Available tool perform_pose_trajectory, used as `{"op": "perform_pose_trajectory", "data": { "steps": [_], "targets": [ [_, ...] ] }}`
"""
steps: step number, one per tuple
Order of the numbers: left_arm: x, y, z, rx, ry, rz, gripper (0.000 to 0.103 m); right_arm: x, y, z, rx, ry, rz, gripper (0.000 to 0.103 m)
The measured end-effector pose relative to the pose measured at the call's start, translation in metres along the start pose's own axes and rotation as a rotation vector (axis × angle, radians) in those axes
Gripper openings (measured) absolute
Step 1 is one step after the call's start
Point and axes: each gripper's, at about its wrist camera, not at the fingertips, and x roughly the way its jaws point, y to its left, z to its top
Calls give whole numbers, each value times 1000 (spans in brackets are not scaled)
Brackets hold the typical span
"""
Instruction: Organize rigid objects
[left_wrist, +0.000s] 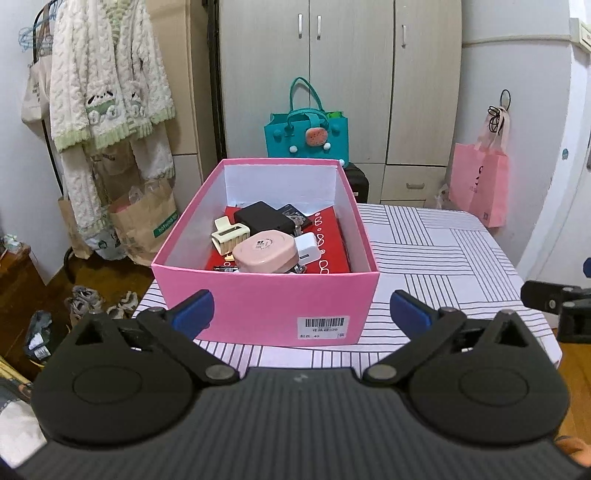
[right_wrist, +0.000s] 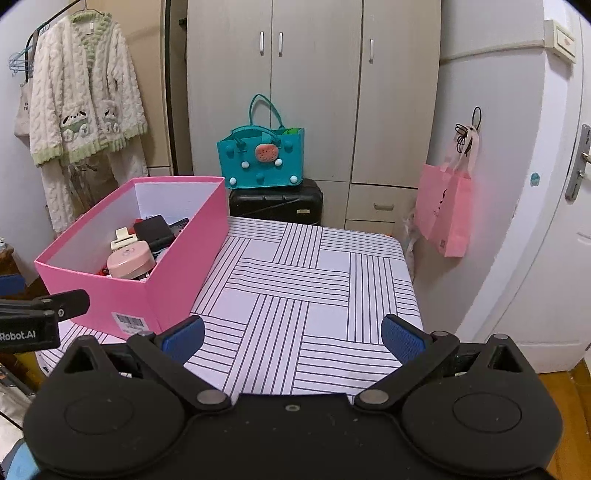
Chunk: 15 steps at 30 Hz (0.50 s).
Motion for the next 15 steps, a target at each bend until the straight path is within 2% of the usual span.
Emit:
{"op": "perform_pose_trajectory", "data": {
  "steps": [15],
  "targets": [
    [-7, -4, -3, 16, -4, 51, 103, -4, -7, -4, 23, -13, -38, 103]
  ]
}}
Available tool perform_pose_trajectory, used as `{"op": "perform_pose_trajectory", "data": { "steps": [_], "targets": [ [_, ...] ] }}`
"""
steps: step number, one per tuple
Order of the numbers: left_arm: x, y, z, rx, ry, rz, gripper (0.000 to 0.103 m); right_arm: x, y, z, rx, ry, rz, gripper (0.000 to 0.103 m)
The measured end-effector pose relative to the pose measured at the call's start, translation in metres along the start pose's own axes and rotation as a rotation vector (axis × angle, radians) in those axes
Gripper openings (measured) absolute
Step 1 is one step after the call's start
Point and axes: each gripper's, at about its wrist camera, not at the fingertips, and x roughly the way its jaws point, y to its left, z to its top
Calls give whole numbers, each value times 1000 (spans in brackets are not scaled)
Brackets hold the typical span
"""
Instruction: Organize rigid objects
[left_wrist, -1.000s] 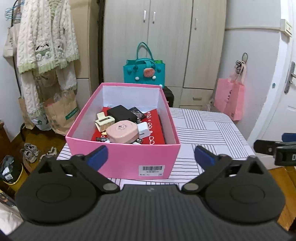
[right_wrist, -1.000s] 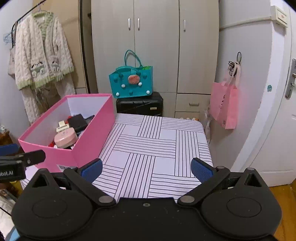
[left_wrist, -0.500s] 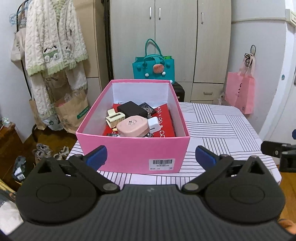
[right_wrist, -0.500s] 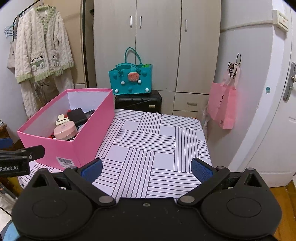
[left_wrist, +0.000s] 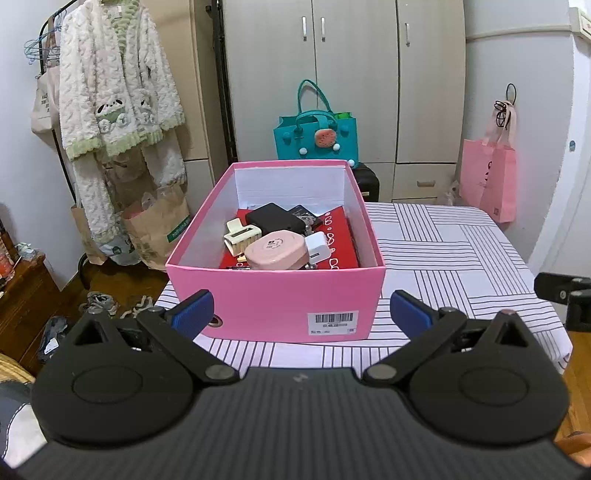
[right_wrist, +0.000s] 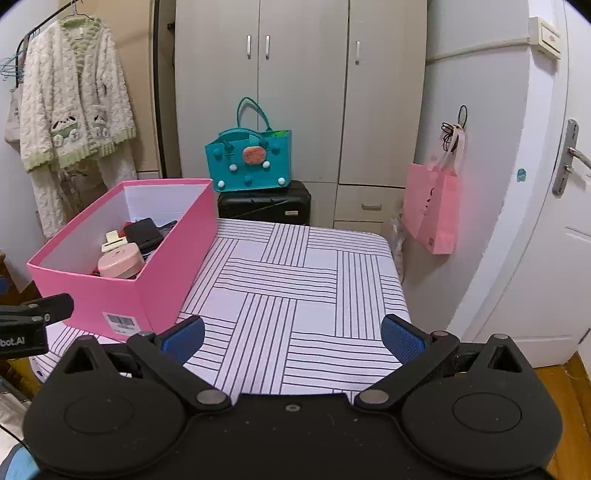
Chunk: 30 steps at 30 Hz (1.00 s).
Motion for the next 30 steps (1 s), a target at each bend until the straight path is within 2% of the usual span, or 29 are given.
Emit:
{"op": "perform_pose_trajectory", "data": {
  "steps": [15, 23, 30],
  "targets": [
    [0, -1, -3, -3, 15, 30, 103, -3, 1, -6, 7, -11, -1, 103],
    [-3, -1, -6, -2, -13, 56, 103, -5, 5, -11, -13, -55, -44, 103],
    [-7, -4, -9, 7, -42, 60, 103, -4, 5, -14, 0, -49, -28, 103]
  ]
}}
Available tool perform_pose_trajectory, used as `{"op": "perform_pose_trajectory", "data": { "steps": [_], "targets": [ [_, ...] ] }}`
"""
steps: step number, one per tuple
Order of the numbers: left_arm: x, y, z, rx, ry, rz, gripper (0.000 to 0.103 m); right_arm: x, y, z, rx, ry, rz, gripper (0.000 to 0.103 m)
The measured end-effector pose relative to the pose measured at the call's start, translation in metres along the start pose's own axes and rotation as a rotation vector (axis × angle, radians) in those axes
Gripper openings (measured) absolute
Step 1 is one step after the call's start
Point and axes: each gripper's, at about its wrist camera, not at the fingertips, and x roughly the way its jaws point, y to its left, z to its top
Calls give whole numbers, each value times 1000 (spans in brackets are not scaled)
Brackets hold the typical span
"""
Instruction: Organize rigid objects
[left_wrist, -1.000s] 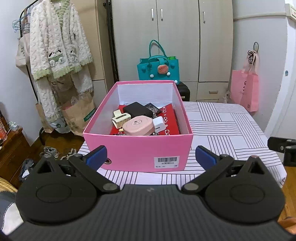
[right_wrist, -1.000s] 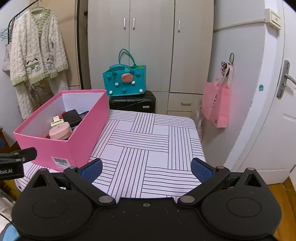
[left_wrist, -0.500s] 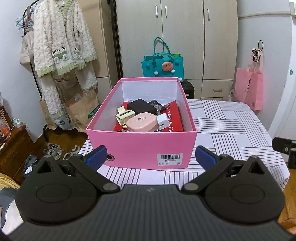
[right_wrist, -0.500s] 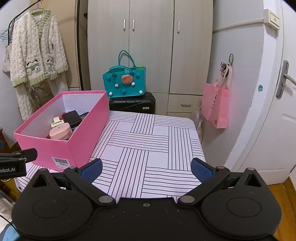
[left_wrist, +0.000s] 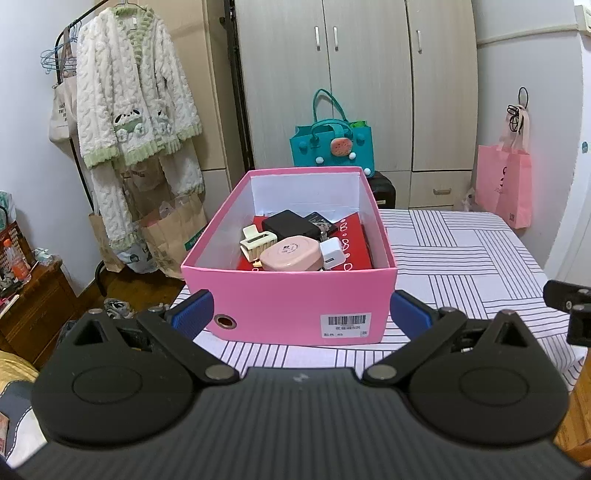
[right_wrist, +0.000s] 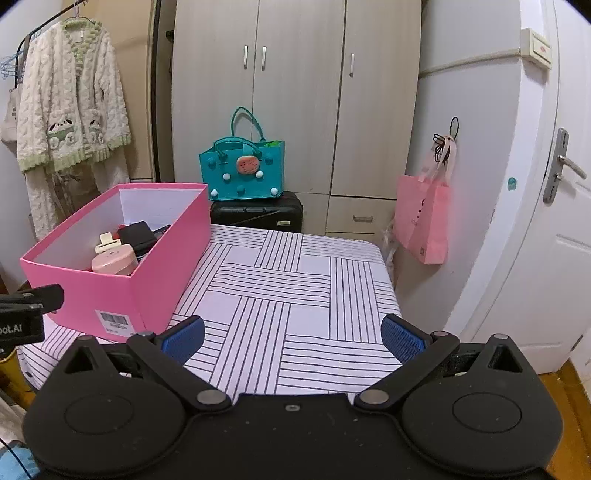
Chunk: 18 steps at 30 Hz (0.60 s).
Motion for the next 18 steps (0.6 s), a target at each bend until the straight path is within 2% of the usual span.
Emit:
{"op": "perform_pose_trajectory", "data": {
  "steps": [18],
  "targets": [
    [-2, -1, -2, -1, -9, 0, 103, -2, -1, -1, 22, -5, 13, 103]
  ]
}}
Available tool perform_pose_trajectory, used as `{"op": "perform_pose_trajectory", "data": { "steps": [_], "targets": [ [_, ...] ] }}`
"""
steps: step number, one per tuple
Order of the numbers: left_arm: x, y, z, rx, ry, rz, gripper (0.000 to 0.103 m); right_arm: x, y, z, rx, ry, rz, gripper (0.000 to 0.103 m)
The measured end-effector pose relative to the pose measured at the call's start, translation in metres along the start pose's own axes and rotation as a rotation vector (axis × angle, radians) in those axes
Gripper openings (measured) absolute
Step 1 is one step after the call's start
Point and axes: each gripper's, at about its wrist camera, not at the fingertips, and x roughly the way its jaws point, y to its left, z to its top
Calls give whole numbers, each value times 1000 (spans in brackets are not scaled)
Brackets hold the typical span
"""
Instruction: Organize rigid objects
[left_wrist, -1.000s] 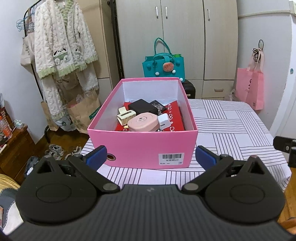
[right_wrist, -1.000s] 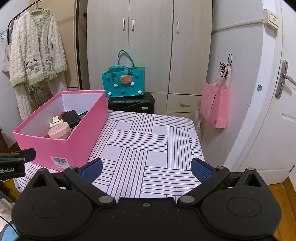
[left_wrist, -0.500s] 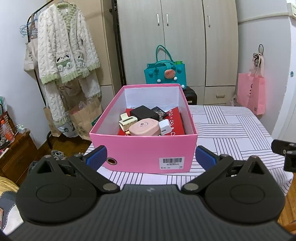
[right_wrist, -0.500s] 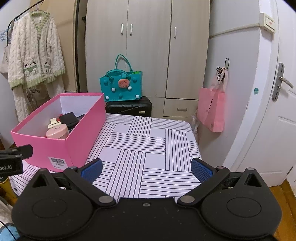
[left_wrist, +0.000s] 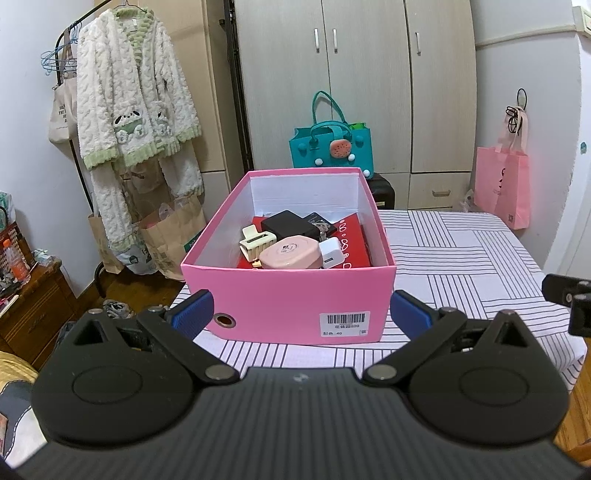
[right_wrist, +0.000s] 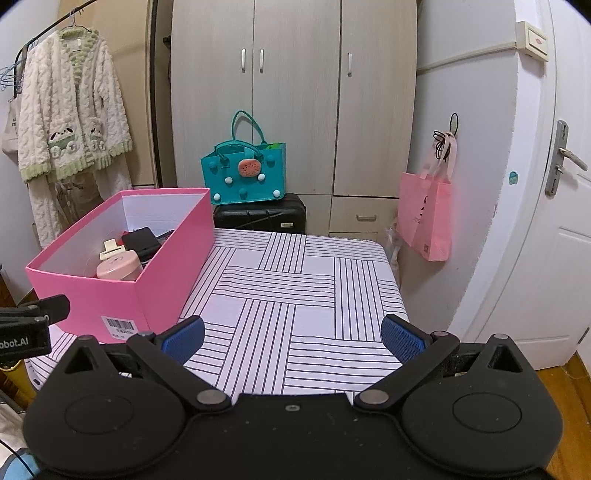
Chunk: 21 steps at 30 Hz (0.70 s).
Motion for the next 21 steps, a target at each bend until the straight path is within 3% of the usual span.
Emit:
{"op": "perform_pose_trajectory", "data": {
  "steps": [21],
  "targets": [
    [2, 5, -3, -10, 12, 11, 103, 2, 3, 1, -14, 6, 0, 103]
  ]
}}
